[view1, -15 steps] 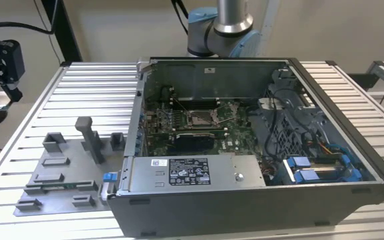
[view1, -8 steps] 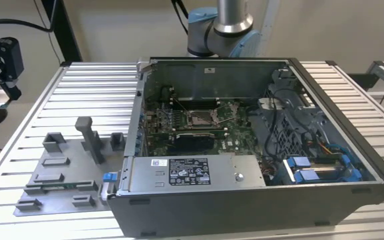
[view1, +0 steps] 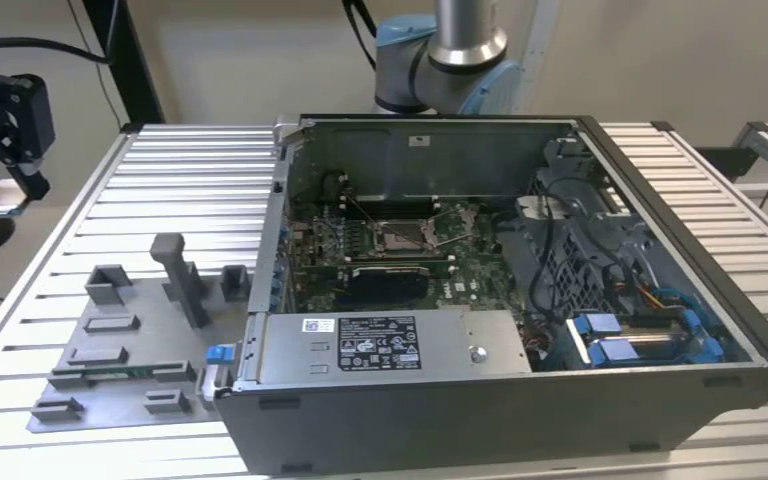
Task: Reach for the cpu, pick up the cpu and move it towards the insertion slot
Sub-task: 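Pick up the cpu and move it towards the insertion slot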
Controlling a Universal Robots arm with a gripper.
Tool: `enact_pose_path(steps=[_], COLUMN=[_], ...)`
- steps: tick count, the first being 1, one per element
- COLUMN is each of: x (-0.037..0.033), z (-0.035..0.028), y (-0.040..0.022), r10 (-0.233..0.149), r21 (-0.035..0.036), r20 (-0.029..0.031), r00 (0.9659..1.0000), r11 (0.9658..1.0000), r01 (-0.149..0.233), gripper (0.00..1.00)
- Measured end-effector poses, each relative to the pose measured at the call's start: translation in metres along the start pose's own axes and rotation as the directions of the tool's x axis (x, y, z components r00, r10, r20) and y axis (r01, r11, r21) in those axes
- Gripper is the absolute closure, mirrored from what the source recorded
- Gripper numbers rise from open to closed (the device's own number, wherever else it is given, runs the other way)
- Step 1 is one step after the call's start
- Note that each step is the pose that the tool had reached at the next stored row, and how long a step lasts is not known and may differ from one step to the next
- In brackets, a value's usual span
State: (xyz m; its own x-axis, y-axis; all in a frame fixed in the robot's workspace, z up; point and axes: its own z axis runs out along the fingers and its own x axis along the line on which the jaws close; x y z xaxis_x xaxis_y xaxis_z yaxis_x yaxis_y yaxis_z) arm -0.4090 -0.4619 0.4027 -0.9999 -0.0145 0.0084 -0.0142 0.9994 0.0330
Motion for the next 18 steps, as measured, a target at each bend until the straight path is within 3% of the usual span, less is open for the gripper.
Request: enact_pose_path(steps=[18], x=[-0.0385], z=[-0.0003], y=[-0.0005], r10=[0.000], r21=[0.0000], r20=[-0.0009], r00=[1.0000], r11=[1.0000], r01=[0.000], gripper=[1.00])
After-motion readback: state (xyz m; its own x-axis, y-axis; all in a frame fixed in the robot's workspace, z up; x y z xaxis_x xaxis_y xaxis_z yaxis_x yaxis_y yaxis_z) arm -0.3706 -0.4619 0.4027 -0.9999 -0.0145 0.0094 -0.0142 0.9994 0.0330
